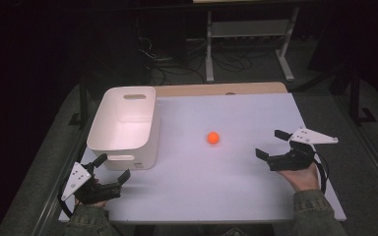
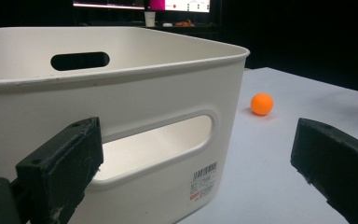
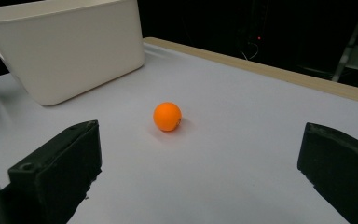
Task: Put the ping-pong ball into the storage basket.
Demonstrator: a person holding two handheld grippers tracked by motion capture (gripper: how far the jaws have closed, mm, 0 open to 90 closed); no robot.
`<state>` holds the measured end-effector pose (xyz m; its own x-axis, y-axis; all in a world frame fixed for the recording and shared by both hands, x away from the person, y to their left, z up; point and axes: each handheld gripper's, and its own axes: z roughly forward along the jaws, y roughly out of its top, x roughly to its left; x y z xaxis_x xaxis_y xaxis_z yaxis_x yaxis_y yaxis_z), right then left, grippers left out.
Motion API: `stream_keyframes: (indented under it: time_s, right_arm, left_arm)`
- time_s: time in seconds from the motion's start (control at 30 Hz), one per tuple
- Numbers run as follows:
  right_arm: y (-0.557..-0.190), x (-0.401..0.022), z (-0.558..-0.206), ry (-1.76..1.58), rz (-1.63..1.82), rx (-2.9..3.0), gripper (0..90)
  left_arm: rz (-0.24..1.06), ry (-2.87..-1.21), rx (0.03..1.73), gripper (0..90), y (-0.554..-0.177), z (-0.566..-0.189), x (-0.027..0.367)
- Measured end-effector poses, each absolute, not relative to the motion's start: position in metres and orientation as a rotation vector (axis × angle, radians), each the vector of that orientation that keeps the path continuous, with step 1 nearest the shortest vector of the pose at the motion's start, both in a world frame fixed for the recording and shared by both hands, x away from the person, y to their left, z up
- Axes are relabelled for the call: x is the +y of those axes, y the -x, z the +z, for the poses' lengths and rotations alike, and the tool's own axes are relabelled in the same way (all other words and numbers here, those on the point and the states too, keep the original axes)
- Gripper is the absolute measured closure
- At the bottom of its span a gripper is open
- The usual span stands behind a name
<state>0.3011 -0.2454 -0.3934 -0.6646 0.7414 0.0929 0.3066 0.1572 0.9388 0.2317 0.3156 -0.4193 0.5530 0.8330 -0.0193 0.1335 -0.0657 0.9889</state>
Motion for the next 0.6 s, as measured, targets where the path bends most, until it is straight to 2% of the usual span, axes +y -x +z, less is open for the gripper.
stream_keyframes:
  time_s: [0.6]
  right_arm:
    - [-0.2986,-0.2427,-0.3948,-1.005,1.486,2.08,0.0]
  left_arm:
    - [0.703,-1.55,0.85,1.8,-0.232,-0.4196,0.315]
